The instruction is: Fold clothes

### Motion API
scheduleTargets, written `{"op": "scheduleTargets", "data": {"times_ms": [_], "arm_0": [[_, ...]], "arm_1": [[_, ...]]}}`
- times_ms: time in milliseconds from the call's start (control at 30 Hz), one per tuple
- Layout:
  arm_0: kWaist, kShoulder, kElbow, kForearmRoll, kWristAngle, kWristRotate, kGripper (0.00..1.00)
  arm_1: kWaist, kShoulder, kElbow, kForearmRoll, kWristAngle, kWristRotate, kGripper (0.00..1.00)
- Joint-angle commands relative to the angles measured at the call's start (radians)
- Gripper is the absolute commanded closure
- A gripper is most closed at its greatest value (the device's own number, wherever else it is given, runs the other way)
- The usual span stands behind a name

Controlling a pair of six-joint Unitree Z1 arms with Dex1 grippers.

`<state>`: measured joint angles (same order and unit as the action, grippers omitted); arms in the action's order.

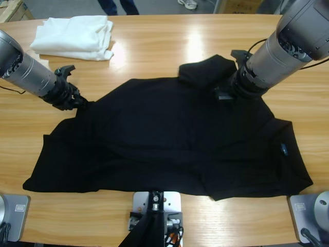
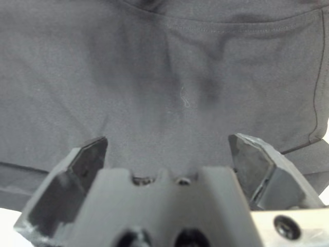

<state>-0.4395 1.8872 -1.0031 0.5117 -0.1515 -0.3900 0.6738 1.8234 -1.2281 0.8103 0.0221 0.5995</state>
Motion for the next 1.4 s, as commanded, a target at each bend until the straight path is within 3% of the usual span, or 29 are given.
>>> {"op": "scheduleTargets", "data": {"times_ms": [33, 133, 300, 533, 733, 967, 1167, 1233, 1367, 1400], "arm_0": [[0.046, 0.005, 0.02, -0.012, -0.017, -0.055, 1.0], [0.064, -0.072, 0.041, -0.031, 0.031, -0.137, 1.0], [0.087, -0.119, 0.041, -0.034, 0.069, -0.159, 1.0], [0.12, -0.186, 0.069, -0.006, 0.17, -0.207, 1.0], [0.202, -0.219, 0.089, -0.008, 0.2, -0.214, 1.0], [0.184, -0.195, 0.091, -0.097, 0.125, -0.205, 1.0], [0.174, -0.175, 0.074, -0.098, 0.125, -0.208, 1.0], [0.174, -0.169, 0.069, -0.097, 0.123, -0.21, 1.0], [0.173, -0.158, 0.066, -0.096, 0.121, -0.221, 1.0], [0.171, -0.154, 0.066, -0.096, 0.121, -0.223, 1.0]], "arm_1": [[-0.011, 0.039, 0.001, 0.007, 0.012, -0.01, 0.046], [-0.022, 0.029, -0.012, 0.013, 0.016, -0.016, 0.041], [-0.085, 0.018, -0.07, 0.053, 0.029, -0.059, 0.041], [-0.088, 0.038, -0.069, 0.056, 0.03, -0.066, 0.041], [-0.158, 0.012, -0.072, -0.007, 0.207, -0.176, 0.084], [-0.312, 0.078, -0.151, -0.011, 0.267, -0.276, 0.087], [-0.468, 0.232, -0.262, -0.01, 0.342, -0.413, 0.087], [-0.519, 0.291, -0.307, -0.01, 0.4, -0.503, 0.129], [-0.579, 0.385, -0.389, -0.011, 0.482, -0.582, 0.389], [-0.588, 0.406, -0.405, -0.011, 0.497, -0.583, 0.4]]}}
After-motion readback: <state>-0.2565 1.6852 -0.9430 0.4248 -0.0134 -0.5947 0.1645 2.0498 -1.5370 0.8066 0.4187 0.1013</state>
